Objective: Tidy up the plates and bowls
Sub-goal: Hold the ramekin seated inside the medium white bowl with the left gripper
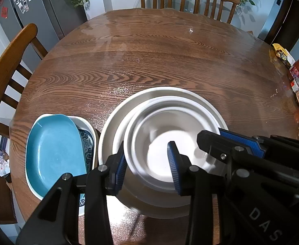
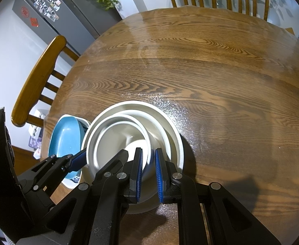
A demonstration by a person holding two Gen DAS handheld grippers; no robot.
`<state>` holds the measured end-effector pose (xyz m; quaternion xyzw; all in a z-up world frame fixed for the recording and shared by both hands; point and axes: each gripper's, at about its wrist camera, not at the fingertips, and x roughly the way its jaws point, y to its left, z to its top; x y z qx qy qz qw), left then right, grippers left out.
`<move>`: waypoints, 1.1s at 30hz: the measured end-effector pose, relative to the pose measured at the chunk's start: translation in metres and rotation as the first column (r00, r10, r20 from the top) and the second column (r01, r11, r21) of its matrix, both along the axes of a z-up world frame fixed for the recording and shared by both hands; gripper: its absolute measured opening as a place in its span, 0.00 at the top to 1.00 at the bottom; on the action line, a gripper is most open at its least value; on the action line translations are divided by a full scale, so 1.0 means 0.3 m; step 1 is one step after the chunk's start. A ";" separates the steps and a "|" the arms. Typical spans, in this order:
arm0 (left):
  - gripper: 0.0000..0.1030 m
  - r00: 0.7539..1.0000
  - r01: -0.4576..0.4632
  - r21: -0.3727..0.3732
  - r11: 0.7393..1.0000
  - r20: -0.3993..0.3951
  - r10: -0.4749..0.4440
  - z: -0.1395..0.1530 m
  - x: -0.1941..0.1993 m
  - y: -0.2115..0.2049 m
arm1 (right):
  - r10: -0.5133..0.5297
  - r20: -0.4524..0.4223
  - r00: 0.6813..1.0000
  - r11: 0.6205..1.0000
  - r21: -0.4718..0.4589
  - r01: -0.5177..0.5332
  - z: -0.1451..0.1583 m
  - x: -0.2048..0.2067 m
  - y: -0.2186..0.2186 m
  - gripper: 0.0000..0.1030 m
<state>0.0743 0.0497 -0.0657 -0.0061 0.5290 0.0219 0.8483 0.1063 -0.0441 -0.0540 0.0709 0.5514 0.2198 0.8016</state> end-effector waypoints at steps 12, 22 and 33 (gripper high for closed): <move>0.64 1.000 0.000 0.008 1.000 0.009 0.000 0.016 -0.009 0.001 | -0.003 0.007 1.000 1.000 0.000 0.003 0.011 -0.004 -0.008 0.87; 0.64 1.000 -0.001 0.013 1.000 0.015 0.001 0.024 -0.016 0.004 | -0.004 0.010 1.000 1.000 0.000 0.004 0.021 -0.008 -0.009 0.87; 0.64 1.000 -0.002 0.015 1.000 0.019 0.002 0.031 -0.016 0.007 | -0.005 0.013 1.000 1.000 0.001 0.005 0.032 -0.012 -0.012 0.87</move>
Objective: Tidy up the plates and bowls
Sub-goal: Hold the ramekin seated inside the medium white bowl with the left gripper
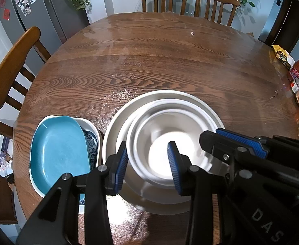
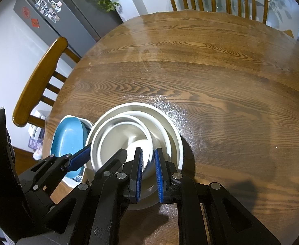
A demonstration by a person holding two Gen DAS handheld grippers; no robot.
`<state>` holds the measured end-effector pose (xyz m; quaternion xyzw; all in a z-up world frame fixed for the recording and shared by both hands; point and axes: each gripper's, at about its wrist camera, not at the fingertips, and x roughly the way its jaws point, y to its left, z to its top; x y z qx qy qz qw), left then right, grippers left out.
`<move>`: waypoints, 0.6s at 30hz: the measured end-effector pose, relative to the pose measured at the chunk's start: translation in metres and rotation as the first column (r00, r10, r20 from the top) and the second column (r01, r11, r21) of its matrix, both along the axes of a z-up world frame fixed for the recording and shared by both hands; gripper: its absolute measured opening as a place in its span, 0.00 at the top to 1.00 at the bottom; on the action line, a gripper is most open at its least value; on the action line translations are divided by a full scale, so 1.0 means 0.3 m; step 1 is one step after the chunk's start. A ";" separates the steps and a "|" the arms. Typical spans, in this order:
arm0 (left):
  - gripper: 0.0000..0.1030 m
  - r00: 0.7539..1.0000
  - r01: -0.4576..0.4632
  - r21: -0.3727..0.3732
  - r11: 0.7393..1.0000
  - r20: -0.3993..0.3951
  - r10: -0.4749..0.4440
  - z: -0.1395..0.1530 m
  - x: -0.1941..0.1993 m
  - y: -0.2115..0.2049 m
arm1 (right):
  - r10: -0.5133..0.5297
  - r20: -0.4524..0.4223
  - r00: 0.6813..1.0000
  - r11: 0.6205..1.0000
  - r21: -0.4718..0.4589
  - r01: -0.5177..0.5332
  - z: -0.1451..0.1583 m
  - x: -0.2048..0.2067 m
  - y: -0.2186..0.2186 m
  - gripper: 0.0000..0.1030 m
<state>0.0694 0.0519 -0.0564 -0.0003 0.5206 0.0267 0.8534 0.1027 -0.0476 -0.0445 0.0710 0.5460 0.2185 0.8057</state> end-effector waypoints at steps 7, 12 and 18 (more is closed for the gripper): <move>0.64 1.000 -0.003 0.004 1.000 0.004 0.003 0.006 -0.003 -0.003 | -0.002 0.004 1.000 1.000 0.001 0.002 0.005 -0.005 0.003 0.87; 0.63 1.000 -0.005 0.005 1.000 0.006 0.005 0.006 -0.007 -0.007 | -0.003 0.005 1.000 1.000 0.001 0.003 0.006 -0.009 0.004 0.87; 0.63 1.000 -0.005 0.005 1.000 0.009 0.005 0.009 -0.007 -0.006 | -0.001 0.009 1.000 1.000 0.000 0.001 0.012 -0.011 0.002 0.87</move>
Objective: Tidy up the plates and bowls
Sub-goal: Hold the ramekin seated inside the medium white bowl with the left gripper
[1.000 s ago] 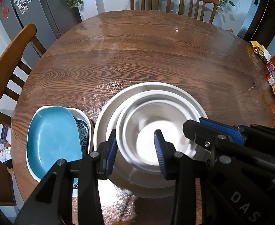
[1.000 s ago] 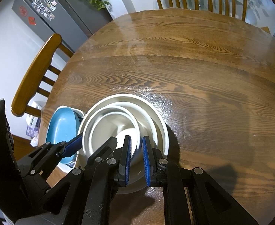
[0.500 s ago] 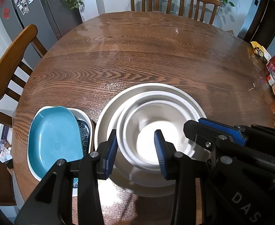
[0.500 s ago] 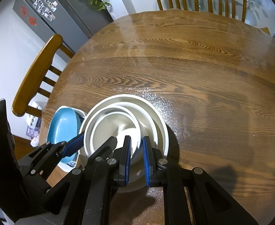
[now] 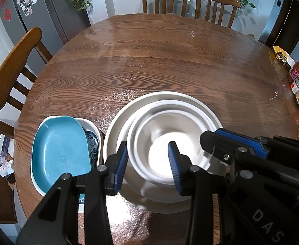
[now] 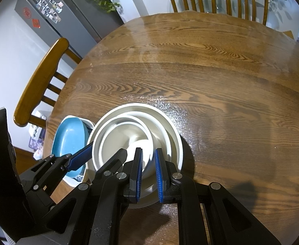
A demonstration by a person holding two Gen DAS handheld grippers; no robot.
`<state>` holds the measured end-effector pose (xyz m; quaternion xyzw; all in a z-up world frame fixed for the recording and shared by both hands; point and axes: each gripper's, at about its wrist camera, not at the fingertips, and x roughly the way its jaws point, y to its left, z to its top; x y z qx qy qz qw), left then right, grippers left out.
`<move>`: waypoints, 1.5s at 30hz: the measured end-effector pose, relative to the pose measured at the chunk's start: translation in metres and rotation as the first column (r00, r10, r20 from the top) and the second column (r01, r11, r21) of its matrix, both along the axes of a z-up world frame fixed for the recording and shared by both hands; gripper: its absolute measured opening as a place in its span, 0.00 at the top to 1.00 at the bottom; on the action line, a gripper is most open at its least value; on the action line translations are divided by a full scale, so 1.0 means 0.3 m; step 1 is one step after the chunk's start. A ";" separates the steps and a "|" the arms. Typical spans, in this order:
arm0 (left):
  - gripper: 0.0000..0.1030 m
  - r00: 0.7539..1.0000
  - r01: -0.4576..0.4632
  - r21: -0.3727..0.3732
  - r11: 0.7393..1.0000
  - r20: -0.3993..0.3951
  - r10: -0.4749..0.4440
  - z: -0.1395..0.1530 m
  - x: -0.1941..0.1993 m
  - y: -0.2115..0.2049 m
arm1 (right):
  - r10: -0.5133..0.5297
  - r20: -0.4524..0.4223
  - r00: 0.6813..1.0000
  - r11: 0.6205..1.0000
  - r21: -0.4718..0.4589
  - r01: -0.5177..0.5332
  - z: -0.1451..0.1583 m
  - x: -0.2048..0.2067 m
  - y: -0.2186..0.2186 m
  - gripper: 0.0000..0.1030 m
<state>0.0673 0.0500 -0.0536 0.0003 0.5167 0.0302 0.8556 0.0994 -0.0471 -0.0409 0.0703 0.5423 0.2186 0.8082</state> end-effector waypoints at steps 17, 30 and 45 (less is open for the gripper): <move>0.62 1.000 -0.009 0.005 1.000 0.011 0.009 0.011 -0.008 -0.002 | 0.002 0.009 1.000 1.000 0.006 -0.002 0.007 -0.008 -0.001 0.87; 0.61 1.000 -0.014 0.011 1.000 0.022 0.013 0.016 -0.015 -0.007 | 0.004 0.017 1.000 1.000 0.008 -0.004 0.014 -0.012 -0.009 0.87; 0.61 0.999 -0.018 0.016 1.000 0.035 0.017 0.027 -0.026 -0.009 | 0.002 0.029 1.000 1.000 0.011 -0.002 0.027 -0.015 -0.010 0.87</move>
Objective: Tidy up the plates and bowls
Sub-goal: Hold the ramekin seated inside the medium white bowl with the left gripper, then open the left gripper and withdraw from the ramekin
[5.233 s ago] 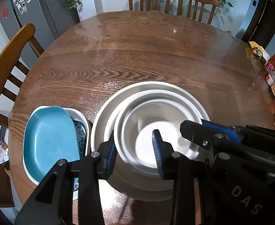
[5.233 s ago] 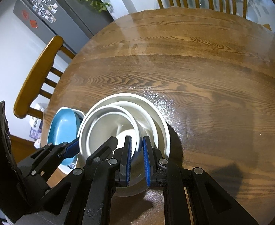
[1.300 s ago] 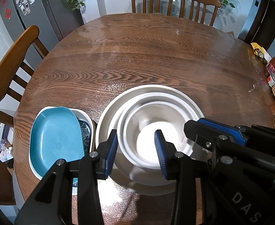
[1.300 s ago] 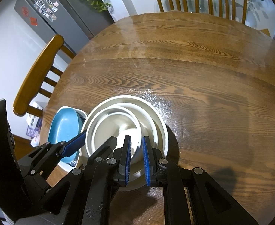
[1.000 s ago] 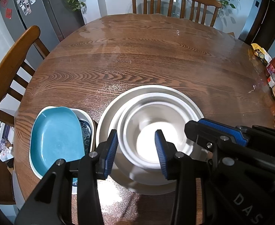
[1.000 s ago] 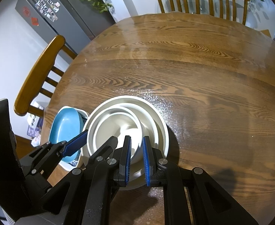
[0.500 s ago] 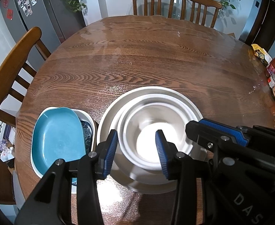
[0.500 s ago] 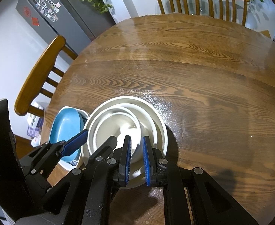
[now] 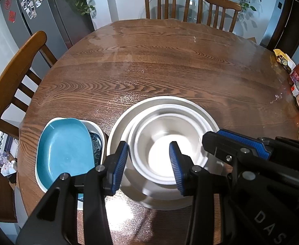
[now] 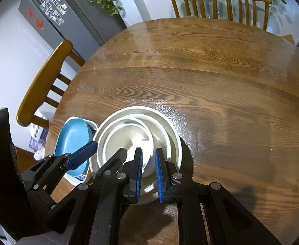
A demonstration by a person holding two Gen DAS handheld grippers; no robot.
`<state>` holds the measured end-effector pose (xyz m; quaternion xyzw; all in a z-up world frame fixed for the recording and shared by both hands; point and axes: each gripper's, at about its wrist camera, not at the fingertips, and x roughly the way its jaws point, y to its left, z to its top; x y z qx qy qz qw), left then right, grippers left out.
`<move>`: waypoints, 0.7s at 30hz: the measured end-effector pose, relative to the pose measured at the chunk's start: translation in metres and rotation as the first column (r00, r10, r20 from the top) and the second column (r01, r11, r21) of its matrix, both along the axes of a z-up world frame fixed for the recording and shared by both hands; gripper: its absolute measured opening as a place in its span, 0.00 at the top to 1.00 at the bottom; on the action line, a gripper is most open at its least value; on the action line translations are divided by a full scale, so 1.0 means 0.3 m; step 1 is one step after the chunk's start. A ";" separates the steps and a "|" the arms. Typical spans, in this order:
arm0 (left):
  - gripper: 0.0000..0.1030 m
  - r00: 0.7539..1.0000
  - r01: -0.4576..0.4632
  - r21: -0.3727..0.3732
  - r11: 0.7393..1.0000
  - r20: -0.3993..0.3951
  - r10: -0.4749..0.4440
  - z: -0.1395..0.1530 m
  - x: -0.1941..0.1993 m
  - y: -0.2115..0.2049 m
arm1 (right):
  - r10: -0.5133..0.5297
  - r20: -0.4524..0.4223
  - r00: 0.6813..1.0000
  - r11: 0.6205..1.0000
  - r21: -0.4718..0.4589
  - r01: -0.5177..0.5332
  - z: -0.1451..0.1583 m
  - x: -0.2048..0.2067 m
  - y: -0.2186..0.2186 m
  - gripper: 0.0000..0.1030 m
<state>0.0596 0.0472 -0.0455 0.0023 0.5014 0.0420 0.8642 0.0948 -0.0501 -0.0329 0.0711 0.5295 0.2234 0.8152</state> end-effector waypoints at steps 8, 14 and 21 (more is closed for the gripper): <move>0.61 1.000 0.002 0.004 1.000 0.007 -0.002 0.008 -0.005 0.000 | -0.001 0.004 1.000 1.000 0.002 0.001 0.008 -0.010 0.001 0.87; 0.61 1.000 0.004 0.006 1.000 0.010 -0.004 0.011 -0.006 0.000 | -0.001 0.006 1.000 1.000 0.004 0.001 0.009 -0.013 -0.001 0.87; 0.61 1.000 0.004 0.008 1.000 0.014 -0.004 0.013 -0.010 0.002 | -0.001 0.010 1.000 1.000 0.004 0.001 0.013 -0.017 -0.001 0.87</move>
